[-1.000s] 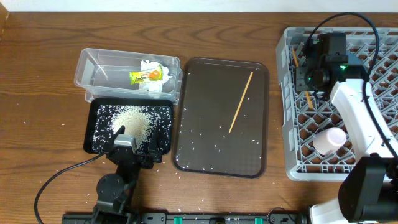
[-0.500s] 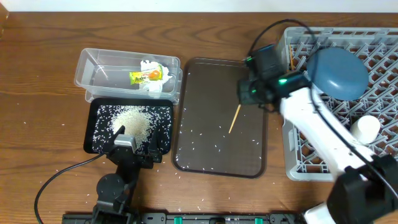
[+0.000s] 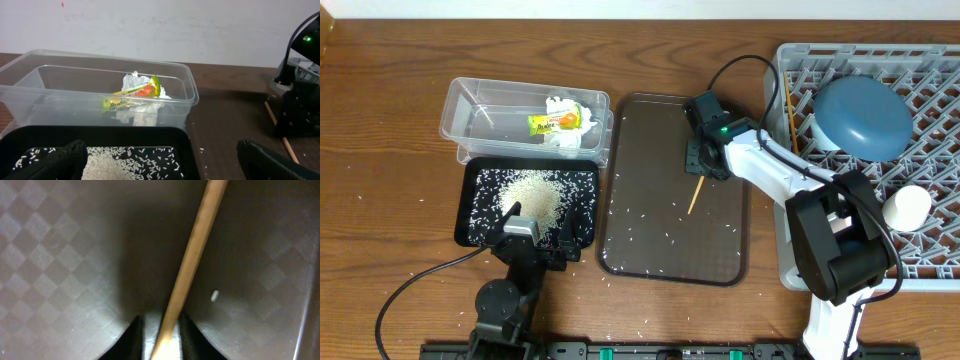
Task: Sort waste into correct bins and load items into the dishwasher rack
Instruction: 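Grasp the second wooden chopstick with the right gripper, then carry the second chopstick to the dish rack and drop it in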
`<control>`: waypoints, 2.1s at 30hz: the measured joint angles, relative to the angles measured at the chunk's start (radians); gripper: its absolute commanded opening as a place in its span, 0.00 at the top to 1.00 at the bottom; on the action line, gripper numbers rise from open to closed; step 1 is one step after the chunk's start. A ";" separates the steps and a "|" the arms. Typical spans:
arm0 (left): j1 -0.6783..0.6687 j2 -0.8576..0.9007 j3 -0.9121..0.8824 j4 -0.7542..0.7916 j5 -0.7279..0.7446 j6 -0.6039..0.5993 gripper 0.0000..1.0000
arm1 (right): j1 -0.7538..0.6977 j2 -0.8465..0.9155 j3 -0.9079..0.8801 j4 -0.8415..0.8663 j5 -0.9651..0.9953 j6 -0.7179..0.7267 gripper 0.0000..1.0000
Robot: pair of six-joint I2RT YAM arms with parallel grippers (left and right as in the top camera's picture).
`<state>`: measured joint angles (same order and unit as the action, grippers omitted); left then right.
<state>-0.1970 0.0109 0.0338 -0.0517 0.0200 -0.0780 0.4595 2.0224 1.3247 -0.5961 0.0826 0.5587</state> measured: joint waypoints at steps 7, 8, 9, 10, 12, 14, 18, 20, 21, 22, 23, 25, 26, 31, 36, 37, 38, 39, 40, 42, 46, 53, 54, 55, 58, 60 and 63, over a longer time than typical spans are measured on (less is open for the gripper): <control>0.000 0.000 0.000 0.000 0.000 0.000 0.02 | -0.006 0.000 0.004 -0.059 0.022 0.022 0.99; 0.000 0.000 0.000 0.000 0.000 0.000 0.02 | -0.006 -0.001 0.004 -0.066 0.024 0.022 0.99; 0.000 0.000 0.000 0.000 0.000 0.000 0.02 | -0.006 -0.002 0.005 -0.072 0.026 0.021 0.99; 0.000 0.000 0.000 0.000 0.000 0.000 0.02 | -0.006 -0.002 0.005 -0.077 0.027 0.018 0.99; 0.000 0.000 0.000 0.000 0.000 0.000 0.02 | -0.007 -0.008 0.005 -0.085 0.026 0.002 0.99; 0.000 0.000 0.000 0.000 0.000 0.000 0.02 | -0.016 -0.023 0.003 -0.089 0.022 -0.038 0.99; 0.000 0.000 0.000 0.000 0.000 0.000 0.02 | -0.064 -0.139 -0.002 -0.092 0.009 -0.175 0.99; 0.000 0.000 0.000 0.000 0.000 0.000 0.02 | -0.106 -0.234 -0.002 -0.090 0.002 -0.271 0.99; 0.000 0.000 0.000 0.000 0.000 0.000 0.02 | -0.136 -0.288 -0.002 -0.088 0.003 -0.328 0.99; 0.000 0.000 0.000 0.000 0.000 0.000 0.02 | -0.173 -0.344 -0.001 -0.085 0.003 -0.391 0.99; 0.000 0.000 0.000 0.000 0.000 0.000 0.02 | -0.208 -0.388 0.000 -0.081 0.004 -0.440 0.99; 0.000 0.000 0.000 0.000 0.000 0.000 0.02 | -0.284 -0.449 0.005 -0.071 0.005 -0.519 0.99; 0.000 0.000 0.000 0.000 0.000 0.000 0.02 | -0.324 -0.467 0.006 -0.068 0.005 -0.549 0.99; 0.000 0.000 0.000 0.000 0.000 0.000 0.02 | -0.454 -0.450 0.006 -0.090 -0.040 -0.614 0.96; 0.000 0.000 0.000 0.000 0.000 0.000 0.02 | -0.467 -0.369 0.006 -0.101 -0.090 -0.604 0.67; 0.000 0.000 0.000 0.000 0.000 0.000 0.02 | -0.463 -0.354 0.006 -0.103 -0.095 -0.603 0.65; 0.000 0.000 0.000 0.000 0.000 0.000 0.02 | -0.462 -0.344 0.005 -0.104 -0.098 -0.601 0.63; 0.000 0.000 0.000 0.000 0.000 0.000 0.02 | -0.460 -0.337 0.004 -0.106 -0.103 -0.597 0.61; 0.000 0.000 0.000 0.000 0.000 0.000 0.02 | -0.459 -0.336 0.003 -0.111 -0.109 -0.590 0.59; 0.000 0.000 0.000 0.000 0.000 0.000 0.02 | -0.455 -0.345 0.003 -0.117 -0.124 -0.576 0.55; 0.000 0.000 0.000 0.000 0.000 0.000 0.02 | -0.449 -0.445 0.002 -0.154 -0.229 -0.549 0.45; 0.000 0.000 0.000 0.000 0.000 0.000 0.02 | -0.397 -0.800 0.002 -0.248 -0.410 -0.537 0.01; 0.000 0.000 0.000 0.000 0.000 0.000 0.02 | -0.382 -0.855 0.002 -0.264 -0.428 -0.537 0.01; 0.000 0.000 0.000 0.000 0.000 0.000 0.02 | -0.373 -0.894 0.003 -0.278 -0.438 -0.537 0.01; 0.000 0.000 0.000 0.000 0.000 0.000 0.02 | -0.354 -1.003 0.003 -0.322 -0.470 -0.537 0.01; 0.000 0.000 0.000 0.000 0.000 0.000 0.02 | -0.349 -1.062 0.003 -0.344 -0.481 -0.537 0.01; 0.000 0.000 0.000 0.000 0.000 0.000 0.02 | -0.350 -1.146 0.003 -0.420 -0.488 -0.535 0.01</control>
<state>-0.1970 0.0109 0.0338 -0.0513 0.0200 -0.0780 0.1097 0.8764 1.3277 -1.0157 -0.4053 0.0238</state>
